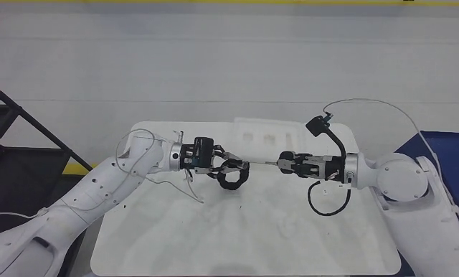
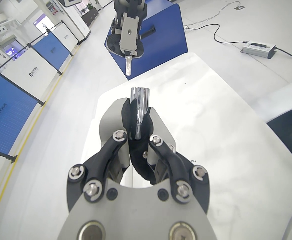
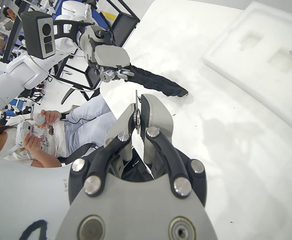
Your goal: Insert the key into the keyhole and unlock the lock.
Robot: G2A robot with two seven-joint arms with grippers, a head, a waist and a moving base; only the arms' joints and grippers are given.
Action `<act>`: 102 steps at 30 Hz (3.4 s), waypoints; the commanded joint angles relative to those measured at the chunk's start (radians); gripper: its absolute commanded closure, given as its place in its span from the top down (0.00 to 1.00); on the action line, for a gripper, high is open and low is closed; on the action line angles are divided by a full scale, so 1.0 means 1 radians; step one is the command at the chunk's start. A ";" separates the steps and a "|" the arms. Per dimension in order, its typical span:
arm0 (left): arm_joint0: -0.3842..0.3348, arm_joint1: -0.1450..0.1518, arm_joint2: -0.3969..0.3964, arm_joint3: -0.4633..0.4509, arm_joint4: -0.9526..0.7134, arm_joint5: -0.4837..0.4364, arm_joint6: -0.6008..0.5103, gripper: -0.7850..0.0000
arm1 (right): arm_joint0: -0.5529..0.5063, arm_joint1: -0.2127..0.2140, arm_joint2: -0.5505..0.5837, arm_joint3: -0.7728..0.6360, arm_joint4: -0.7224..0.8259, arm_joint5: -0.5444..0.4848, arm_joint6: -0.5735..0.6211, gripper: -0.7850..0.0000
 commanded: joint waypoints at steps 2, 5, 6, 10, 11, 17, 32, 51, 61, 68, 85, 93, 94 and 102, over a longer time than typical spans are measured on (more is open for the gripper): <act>-0.003 -0.013 0.010 0.016 0.006 0.017 0.016 0.00 | 0.000 0.000 0.000 -0.001 0.000 -0.003 0.000 0.00; -0.003 -0.013 0.010 0.016 0.006 0.017 0.016 0.00 | 0.000 0.000 0.000 -0.001 0.000 -0.003 0.000 0.00; -0.003 -0.013 0.010 0.016 0.006 0.017 0.016 0.00 | 0.000 0.000 0.000 -0.001 0.000 -0.003 0.000 0.00; -0.003 -0.013 0.010 0.016 0.006 0.017 0.016 0.00 | 0.000 0.000 0.000 -0.001 0.000 -0.003 0.000 0.00; -0.003 -0.013 0.010 0.016 0.006 0.017 0.016 0.00 | 0.000 0.000 0.000 -0.001 0.000 -0.003 0.000 0.00; 0.028 -0.013 -0.003 0.032 -0.048 0.009 -0.014 0.00 | -0.016 0.003 0.006 -0.034 -0.027 -0.001 -0.027 0.00; 0.041 -0.055 -0.005 0.034 0.020 0.041 -0.005 0.00 | -0.077 0.021 -0.041 -0.313 -0.341 0.136 -0.002 0.00; 0.039 -0.085 -0.019 0.032 0.143 0.037 0.054 0.00 | -0.055 0.023 -0.108 -0.338 -0.405 0.156 -0.011 0.00; 0.050 -0.090 -0.041 0.024 0.151 0.005 0.041 0.00 | -0.047 0.024 -0.121 -0.335 -0.418 0.161 -0.017 0.00; 0.056 -0.095 -0.053 0.026 0.152 -0.015 0.040 0.00 | -0.041 0.024 -0.127 -0.332 -0.429 0.170 -0.023 0.00; 0.070 -0.108 -0.076 0.039 0.148 -0.048 0.063 0.00 | -0.018 0.022 -0.148 -0.308 -0.413 0.182 -0.032 0.00; 0.074 -0.115 -0.082 0.064 0.139 -0.067 0.114 0.00 | -0.010 0.021 -0.143 -0.283 -0.362 0.170 -0.043 0.00; 0.074 -0.117 -0.082 0.066 0.140 -0.068 0.122 0.00 | -0.008 0.021 -0.143 -0.278 -0.353 0.166 -0.044 0.00; 0.076 -0.124 -0.084 0.090 0.151 -0.077 0.176 0.00 | -0.002 0.020 -0.134 -0.248 -0.295 0.145 -0.066 0.00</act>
